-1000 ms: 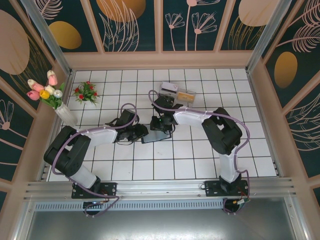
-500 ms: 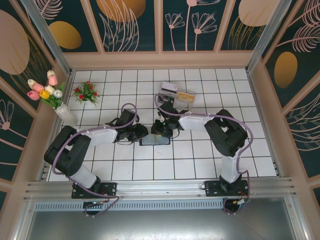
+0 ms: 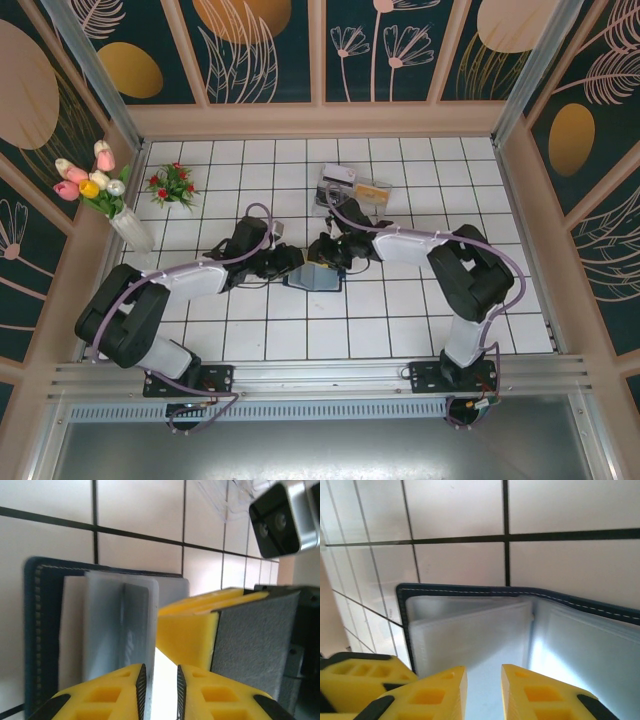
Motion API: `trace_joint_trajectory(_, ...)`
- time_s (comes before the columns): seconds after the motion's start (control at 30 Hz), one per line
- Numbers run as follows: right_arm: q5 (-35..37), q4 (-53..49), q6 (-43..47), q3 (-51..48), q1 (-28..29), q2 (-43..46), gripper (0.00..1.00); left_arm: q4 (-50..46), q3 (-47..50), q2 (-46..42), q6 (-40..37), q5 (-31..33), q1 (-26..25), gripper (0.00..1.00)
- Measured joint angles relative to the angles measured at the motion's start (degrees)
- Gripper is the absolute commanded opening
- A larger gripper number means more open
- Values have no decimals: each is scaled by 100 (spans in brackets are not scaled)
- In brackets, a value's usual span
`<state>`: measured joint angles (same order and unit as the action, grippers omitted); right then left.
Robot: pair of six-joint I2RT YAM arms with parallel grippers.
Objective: Take the credit cards out of the card holder
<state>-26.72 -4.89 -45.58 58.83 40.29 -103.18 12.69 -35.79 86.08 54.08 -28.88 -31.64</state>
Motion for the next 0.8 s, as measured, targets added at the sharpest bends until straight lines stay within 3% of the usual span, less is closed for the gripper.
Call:
trace_joint_trajectory(0.33, -48, 378, -208, -623, -181, 435, 42, 426, 2, 210, 52, -271, -114, 25)
trace_joint_trajectory(0.5, -278, 1032, -452, -1073, -323, 785, 43, 520, 2, 348, 103, -369, -181, 21)
trace_joint_trajectory(0.8, -640, 1637, -713, -1209, -422, 813, 40, 533, 2, 372, 109, -365, -181, 22)
